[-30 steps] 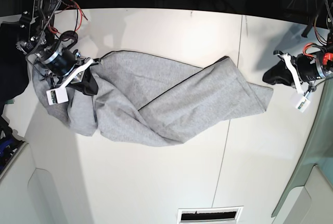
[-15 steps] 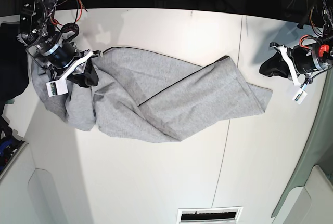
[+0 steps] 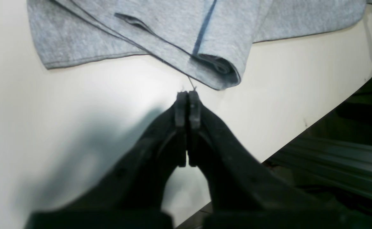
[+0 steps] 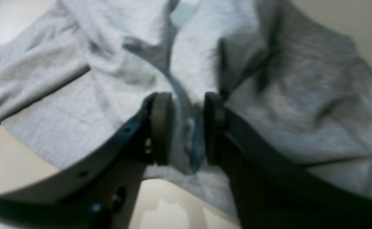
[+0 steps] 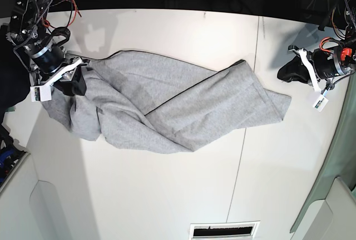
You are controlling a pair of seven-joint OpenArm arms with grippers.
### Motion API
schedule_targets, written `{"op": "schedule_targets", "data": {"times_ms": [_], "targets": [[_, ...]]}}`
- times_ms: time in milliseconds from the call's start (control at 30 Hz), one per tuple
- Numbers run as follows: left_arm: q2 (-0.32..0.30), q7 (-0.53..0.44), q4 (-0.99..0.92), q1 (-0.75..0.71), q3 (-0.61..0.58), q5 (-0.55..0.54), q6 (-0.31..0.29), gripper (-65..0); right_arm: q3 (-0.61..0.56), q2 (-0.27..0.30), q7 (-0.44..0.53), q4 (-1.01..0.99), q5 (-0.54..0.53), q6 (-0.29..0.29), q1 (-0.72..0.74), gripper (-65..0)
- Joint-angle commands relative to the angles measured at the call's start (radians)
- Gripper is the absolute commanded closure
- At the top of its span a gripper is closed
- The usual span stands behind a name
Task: Layout the t-shirt on the table in an organized manner, then fold the t-shirt properly
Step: 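Release the t-shirt and reposition the right gripper at its bunched end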
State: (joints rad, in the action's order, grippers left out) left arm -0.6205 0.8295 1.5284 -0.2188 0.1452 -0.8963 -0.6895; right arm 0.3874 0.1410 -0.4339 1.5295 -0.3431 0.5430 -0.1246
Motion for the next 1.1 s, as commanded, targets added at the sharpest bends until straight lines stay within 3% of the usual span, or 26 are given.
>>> {"op": "schedule_targets", "data": {"times_ms": [0, 167, 467, 700, 867, 1067], "targets": [[-0.019, -0.018, 0.013, 0.007, 0.010, -0.011, -0.009, 0.0, 0.013, 0.008, 0.027, 0.017, -0.017, 0.002, 0.008, -21.2], [-0.019, -0.018, 0.013, -0.003, 0.010, -0.012, -0.009, 0.0, 0.042, 0.008, 0.029, 0.017, -0.017, 0.002, 0.008, -27.0], [-0.020, -0.017, 0.013, -0.003, 0.010, -0.012, -0.009, 0.0, 0.055, 0.008, 0.042, 0.017, -0.016, 0.002, 0.014, -27.0], [-0.020, 0.011, 0.013, -0.004, 0.010, -0.013, -0.009, 0.0, 0.146, 0.018, 0.041, 0.017, -0.016, 0.001, 0.062, -27.0], [-0.026, 0.013, 0.013, -0.006, 0.010, -0.013, -0.009, 0.0, 0.192, 0.045, 0.042, 0.017, -0.008, -0.053, 0.090, -27.0], [-0.048, 0.013, 0.013, -0.011, 0.014, -0.045, -0.009, 0.0, 0.185, 0.047, 0.042, 0.016, -0.008, -0.061, 0.152, -27.0]]}}
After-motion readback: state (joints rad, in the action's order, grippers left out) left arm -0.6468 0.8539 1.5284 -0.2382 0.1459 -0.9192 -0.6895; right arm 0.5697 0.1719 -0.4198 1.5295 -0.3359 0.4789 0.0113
